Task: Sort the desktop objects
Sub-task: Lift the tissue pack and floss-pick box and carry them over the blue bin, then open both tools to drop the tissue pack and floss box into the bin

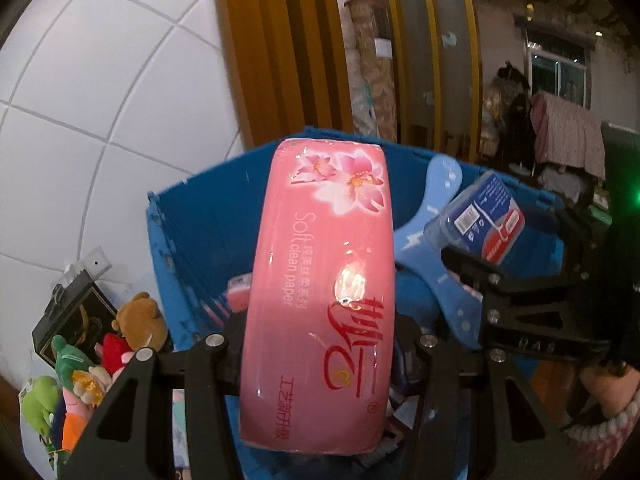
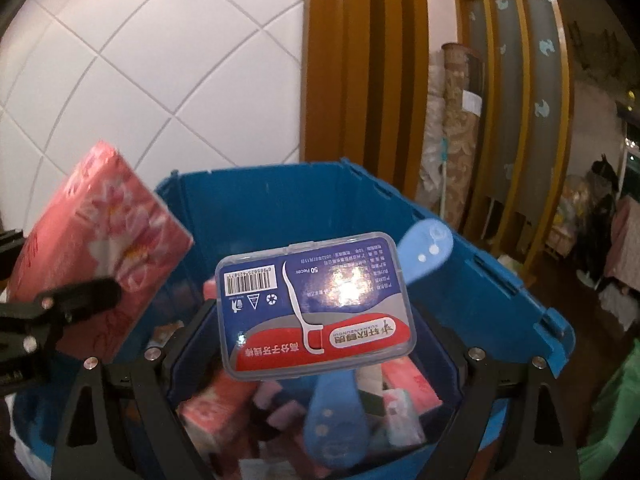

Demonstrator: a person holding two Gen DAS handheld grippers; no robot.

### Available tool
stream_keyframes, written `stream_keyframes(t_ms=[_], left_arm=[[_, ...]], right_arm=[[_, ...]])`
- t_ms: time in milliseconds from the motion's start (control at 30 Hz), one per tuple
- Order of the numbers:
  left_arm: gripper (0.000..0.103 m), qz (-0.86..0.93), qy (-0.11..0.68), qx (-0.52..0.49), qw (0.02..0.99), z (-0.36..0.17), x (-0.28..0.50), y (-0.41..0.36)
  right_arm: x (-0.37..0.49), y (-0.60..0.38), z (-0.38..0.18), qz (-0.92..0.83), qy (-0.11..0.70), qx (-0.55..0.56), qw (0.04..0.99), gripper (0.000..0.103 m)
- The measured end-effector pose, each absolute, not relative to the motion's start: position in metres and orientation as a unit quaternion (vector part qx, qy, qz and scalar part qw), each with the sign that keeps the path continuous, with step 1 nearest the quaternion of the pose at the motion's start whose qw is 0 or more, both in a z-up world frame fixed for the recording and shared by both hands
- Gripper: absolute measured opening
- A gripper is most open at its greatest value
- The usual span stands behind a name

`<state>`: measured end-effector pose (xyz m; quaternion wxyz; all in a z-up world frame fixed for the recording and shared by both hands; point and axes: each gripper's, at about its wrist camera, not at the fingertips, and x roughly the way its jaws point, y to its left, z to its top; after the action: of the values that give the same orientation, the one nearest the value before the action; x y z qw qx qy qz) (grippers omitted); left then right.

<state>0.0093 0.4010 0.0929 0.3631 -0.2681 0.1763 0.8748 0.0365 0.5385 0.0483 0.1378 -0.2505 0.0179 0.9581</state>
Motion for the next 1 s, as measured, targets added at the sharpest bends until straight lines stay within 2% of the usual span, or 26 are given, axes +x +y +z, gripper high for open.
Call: stream_keyframes(t_ms=[400, 533, 600, 700, 1000], left_arm=[[0.053, 0.878, 0.183, -0.283, 0.34, 0.091, 0.01, 0.408], [0.068, 0.881, 0.183, -0.276, 0.338, 0.093, 0.015, 0.407], [0.074, 0.883, 0.184, -0.269, 0.338, 0.094, 0.017, 0.406], [0.075, 0.884, 0.186, -0.264, 0.337, 0.094, 0.015, 0.406], [0.075, 0.893, 0.16, -0.25, 0.338, 0.097, 0.016, 0.395]], right_arm=[[0.023, 0.558, 0.031, 0.941, -0.006, -0.295, 0.164, 0.091], [0.022, 0.564, 0.027, 0.938, -0.011, -0.301, 0.173, 0.092], [0.023, 0.565, 0.028, 0.937, -0.012, -0.299, 0.179, 0.098], [0.023, 0.567, 0.028, 0.936, -0.015, -0.301, 0.181, 0.103], [0.022, 0.569, 0.028, 0.936, -0.032, -0.295, 0.191, 0.103]])
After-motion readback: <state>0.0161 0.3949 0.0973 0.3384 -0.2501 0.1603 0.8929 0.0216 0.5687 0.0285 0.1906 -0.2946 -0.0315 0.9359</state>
